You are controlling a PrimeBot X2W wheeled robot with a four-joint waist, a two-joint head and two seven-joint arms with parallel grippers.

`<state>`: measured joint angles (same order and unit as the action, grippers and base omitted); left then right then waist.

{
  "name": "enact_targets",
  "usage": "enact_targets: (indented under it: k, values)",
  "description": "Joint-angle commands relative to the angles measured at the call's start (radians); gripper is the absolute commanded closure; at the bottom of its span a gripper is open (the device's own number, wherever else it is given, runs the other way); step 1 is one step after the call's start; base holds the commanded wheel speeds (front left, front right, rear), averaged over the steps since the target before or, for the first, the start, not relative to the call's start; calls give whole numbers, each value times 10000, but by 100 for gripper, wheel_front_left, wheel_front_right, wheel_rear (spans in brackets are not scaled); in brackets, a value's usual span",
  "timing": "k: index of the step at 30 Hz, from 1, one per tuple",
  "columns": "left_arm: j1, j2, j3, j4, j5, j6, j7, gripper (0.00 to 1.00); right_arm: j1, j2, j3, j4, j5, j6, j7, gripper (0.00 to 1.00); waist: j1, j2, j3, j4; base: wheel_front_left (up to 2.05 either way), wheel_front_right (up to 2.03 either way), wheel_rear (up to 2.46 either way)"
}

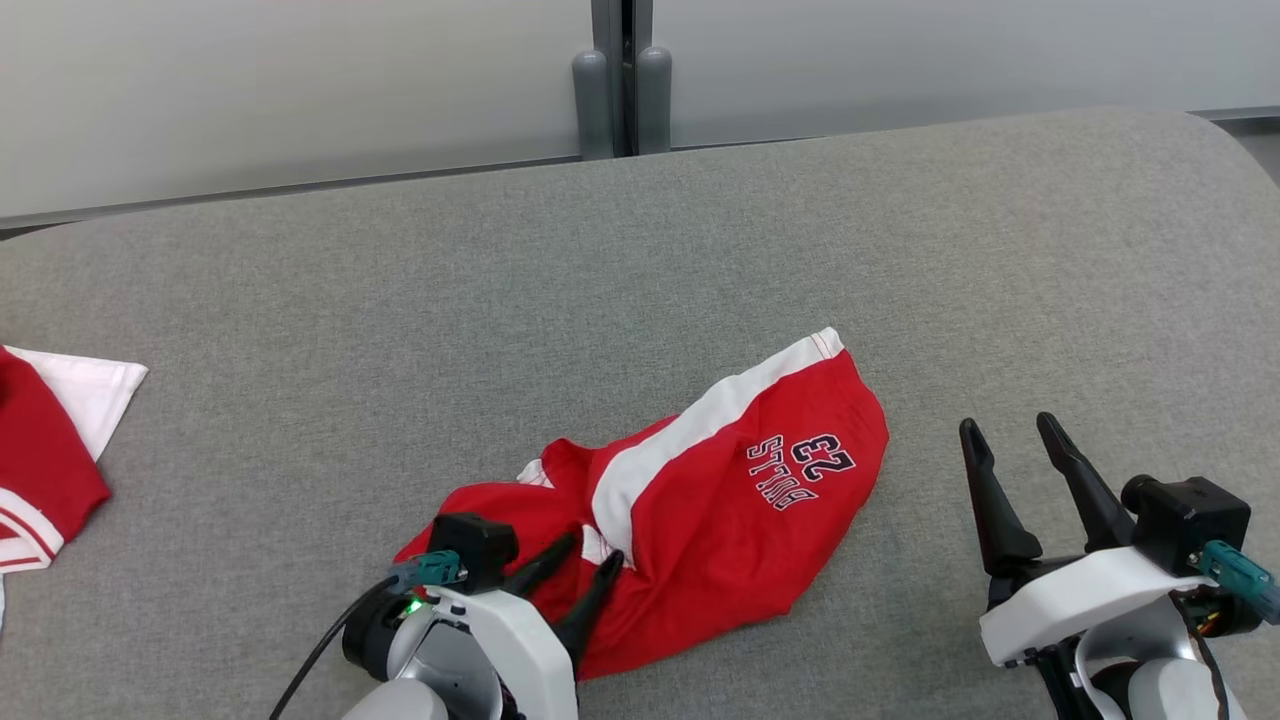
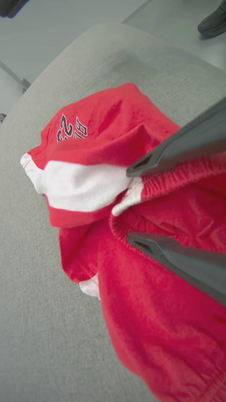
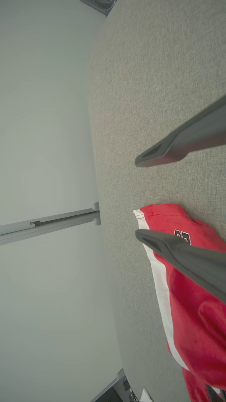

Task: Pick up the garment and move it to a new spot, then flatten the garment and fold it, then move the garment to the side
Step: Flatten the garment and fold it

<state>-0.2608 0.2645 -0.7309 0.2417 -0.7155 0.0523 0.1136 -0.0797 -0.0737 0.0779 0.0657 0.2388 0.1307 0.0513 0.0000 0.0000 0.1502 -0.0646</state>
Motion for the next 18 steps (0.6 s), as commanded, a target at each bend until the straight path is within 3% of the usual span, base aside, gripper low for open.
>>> enact_targets:
  k: [1, 11, 18]
  values:
    - [-200, -4, 14, 42, -98, -144, -7, 100, -86, 2, -48, 53, 67, 1, -97, 0, 0, 0, 45, -2, 0, 0, 0]
    - [-417, 64, -10, 19, 52, -108, -172, 100, -307, -50, -328, 327, -47, 1, -213, 0, 0, 0, 103, 125, 0, 0, 0]
    - [-724, -52, -20, -198, 213, -127, -362, 100, -811, -282, -874, 642, -119, 1, -236, 0, 0, 0, 457, 737, 0, 0, 0]
